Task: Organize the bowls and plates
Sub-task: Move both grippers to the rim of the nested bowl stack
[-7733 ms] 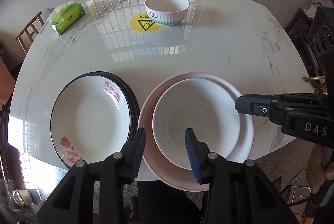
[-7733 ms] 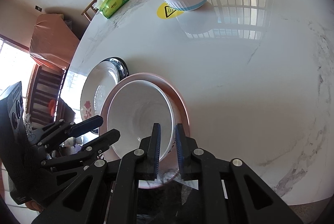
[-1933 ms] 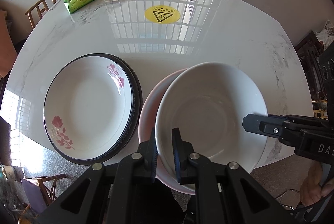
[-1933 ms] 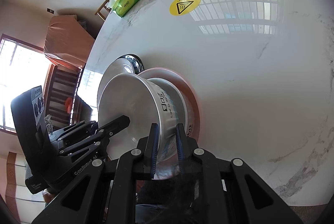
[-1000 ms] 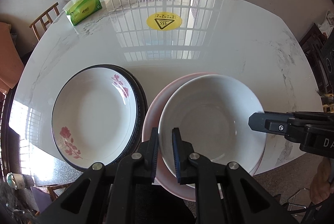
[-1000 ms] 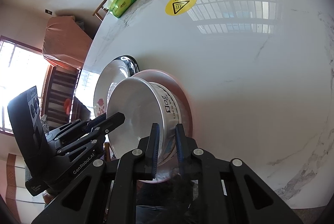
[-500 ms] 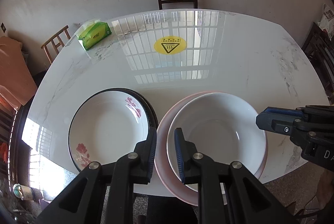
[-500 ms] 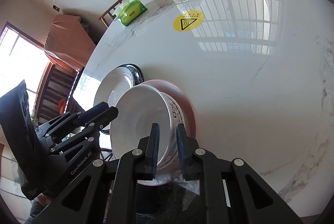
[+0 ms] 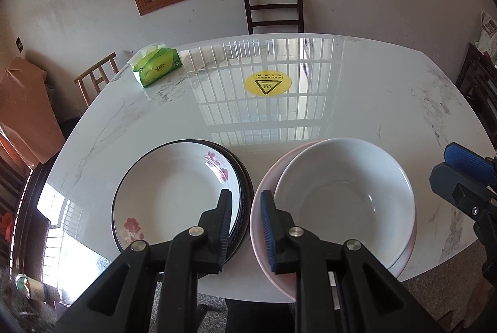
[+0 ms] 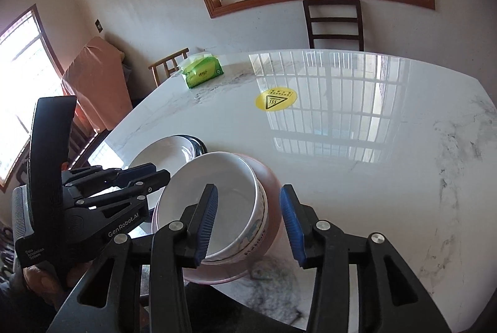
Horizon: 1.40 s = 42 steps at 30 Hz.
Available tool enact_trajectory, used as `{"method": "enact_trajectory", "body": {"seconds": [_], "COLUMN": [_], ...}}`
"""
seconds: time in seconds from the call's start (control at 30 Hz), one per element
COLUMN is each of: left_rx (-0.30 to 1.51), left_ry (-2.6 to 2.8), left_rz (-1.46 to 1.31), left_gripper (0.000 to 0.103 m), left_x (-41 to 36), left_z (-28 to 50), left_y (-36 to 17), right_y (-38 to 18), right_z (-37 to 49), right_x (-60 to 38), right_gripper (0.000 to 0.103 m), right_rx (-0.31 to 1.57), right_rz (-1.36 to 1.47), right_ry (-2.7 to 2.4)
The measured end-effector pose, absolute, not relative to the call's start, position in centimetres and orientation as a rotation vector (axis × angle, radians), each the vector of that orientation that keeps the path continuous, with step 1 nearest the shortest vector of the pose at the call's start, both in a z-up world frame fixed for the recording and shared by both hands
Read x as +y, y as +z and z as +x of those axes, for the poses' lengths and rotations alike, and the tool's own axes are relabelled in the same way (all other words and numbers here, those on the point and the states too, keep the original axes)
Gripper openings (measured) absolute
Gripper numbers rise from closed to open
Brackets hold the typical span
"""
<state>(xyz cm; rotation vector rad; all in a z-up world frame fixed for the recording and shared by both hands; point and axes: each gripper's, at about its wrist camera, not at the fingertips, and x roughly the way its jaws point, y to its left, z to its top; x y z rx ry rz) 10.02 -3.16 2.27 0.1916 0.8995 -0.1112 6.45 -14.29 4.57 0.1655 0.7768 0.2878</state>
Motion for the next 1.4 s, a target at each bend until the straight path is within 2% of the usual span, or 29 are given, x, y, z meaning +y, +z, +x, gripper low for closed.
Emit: {"method": "enact_trajectory", "body": {"seconds": [0.07,0.17,0.23,0.33,0.5,0.7,0.97,1.07,1.17,1.23,1.3,1.4], "left_rx": [0.899,0.892,0.887,0.905,0.920,0.937,1.015,1.036,1.084,1.109,1.128,1.152], "left_ry": [-0.119,-0.126,-0.133,-0.146,-0.161,-0.182,-0.203,-0.189,-0.206,-0.223,-0.236,-0.262], "left_rz": [0.178,0.164,0.156,0.142,0.101,0.053,-0.090,-0.085,-0.135,-0.151,-0.160,-0.154], "left_gripper": [0.020,0.020,0.019,0.020,0.025,0.027,0.029,0.029,0.029,0.029,0.029,0.029], "left_x": [-2.8,-2.3,-2.1,-1.7,-1.0,-0.3,2.4,3.2,3.9,4.0,3.9,3.4], "left_z": [9.9,9.7,9.5,9.6,9.7,9.6,10.1,10.6,11.0,11.3,11.5,11.8], "left_y": [2.0,1.5,1.1,0.5,0.4,0.7,0.9,0.7,0.0,-0.4,-0.7,-0.5], "right_y": [4.7,4.8,4.8,4.5,3.1,2.1,1.4,1.2,0.9,0.5,0.2,-0.5], "right_z": [5.6,4.6,4.1,3.5,4.1,4.0,4.2,4.2,4.5,4.8,5.1,5.7], "right_x": [-14.3,-14.3,-14.6,-14.9,-15.4,-17.4,-17.5,-17.6,-17.9,-18.4,-18.9,-19.0], "right_gripper": [0.045,0.055,0.067,0.075,0.077,0.077,0.077,0.072,0.054,0.038,0.034,0.034], "right_rx": [0.719,0.648,0.617,0.585,0.648,0.681,0.754,0.785,0.818,0.845,0.869,0.930], "right_rz": [0.157,0.140,0.144,0.154,0.172,0.282,0.263,0.276,0.309,0.344,0.386,0.419], "right_ry": [0.268,0.223,0.207,0.201,0.196,0.187,0.196,0.209,0.215,0.211,0.230,0.249]}}
